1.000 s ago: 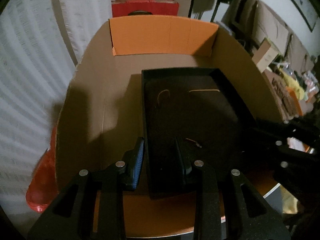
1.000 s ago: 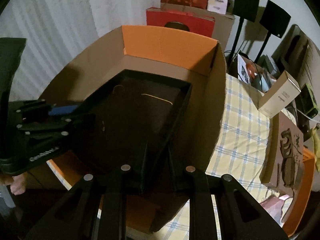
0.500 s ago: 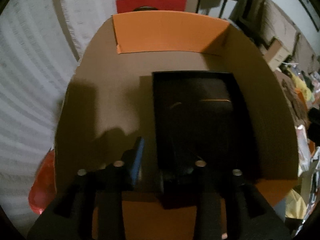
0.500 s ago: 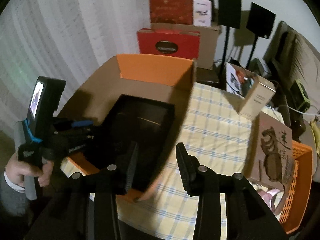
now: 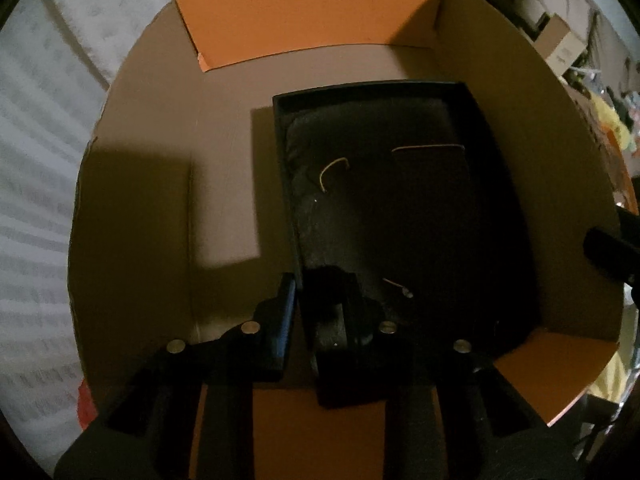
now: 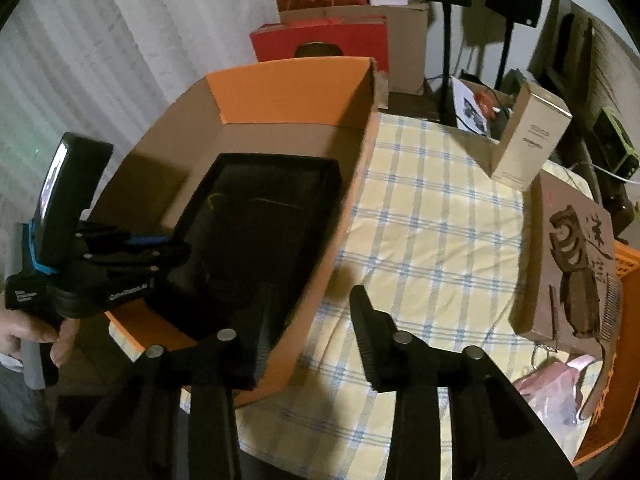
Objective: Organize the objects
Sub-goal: 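Lower the tray into the cardboard box and open both grippers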
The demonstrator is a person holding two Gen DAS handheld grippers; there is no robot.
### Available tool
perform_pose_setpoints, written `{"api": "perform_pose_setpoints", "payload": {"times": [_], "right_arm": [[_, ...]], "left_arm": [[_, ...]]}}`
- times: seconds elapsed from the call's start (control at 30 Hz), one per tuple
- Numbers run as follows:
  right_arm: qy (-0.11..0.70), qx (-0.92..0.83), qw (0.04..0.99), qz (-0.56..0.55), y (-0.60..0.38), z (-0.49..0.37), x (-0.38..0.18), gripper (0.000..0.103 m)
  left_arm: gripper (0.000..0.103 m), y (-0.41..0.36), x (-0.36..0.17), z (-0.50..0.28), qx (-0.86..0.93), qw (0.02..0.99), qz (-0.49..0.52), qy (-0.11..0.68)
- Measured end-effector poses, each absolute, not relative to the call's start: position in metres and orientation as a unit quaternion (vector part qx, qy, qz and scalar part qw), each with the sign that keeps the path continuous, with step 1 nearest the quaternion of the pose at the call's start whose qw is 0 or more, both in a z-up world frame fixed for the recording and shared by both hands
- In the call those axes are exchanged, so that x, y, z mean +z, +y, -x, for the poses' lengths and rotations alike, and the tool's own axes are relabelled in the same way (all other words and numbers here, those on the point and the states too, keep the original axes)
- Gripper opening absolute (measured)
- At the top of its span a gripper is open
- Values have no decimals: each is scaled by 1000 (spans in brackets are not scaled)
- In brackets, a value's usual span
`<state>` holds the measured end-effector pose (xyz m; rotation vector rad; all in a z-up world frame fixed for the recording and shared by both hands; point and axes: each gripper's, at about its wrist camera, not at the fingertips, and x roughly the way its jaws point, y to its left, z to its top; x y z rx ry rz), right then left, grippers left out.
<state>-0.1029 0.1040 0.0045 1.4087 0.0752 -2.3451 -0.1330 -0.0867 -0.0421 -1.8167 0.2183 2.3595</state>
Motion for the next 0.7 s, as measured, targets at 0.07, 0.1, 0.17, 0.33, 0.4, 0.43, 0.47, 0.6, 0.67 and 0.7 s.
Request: {"api": "perform_pose_setpoints", "payload": {"times": [0.07,0.1,0.17,0.33,0.4,0.43,0.47,0.6,0.67,0.7], "right_arm": [[28,-838,206,-505,102,102,4,27],[30,-838,207,-504,101,101,4,24],[38,-837,211,-504,97,99,3,21],[47,-840,207,-499,95,96,1,21],[43,-839,209,-500,96,98,1,21],[41,-839,210,-501,96,98,1,21],[40,-839,210,-501,96,99,1,21],[12,-833,224,-506,103,99,4,28],[12,-838,220,-499,107,96,9,34],[10,-841,218,-496,110,94,12,38]], "left_arm": [[13,-84,-42,132,788,77,605,86],[10,-83,-42,132,787,76,605,92],[6,-78,-40,130,786,80,603,109],[7,-68,-40,120,788,76,594,144],[7,-66,-40,118,788,77,594,141],[7,-66,-40,117,788,78,595,138],[7,-67,-39,115,788,79,596,131],[28,-74,-27,103,799,83,589,91],[54,-71,-17,95,815,85,567,83],[56,-70,-12,91,821,86,559,81]]}}
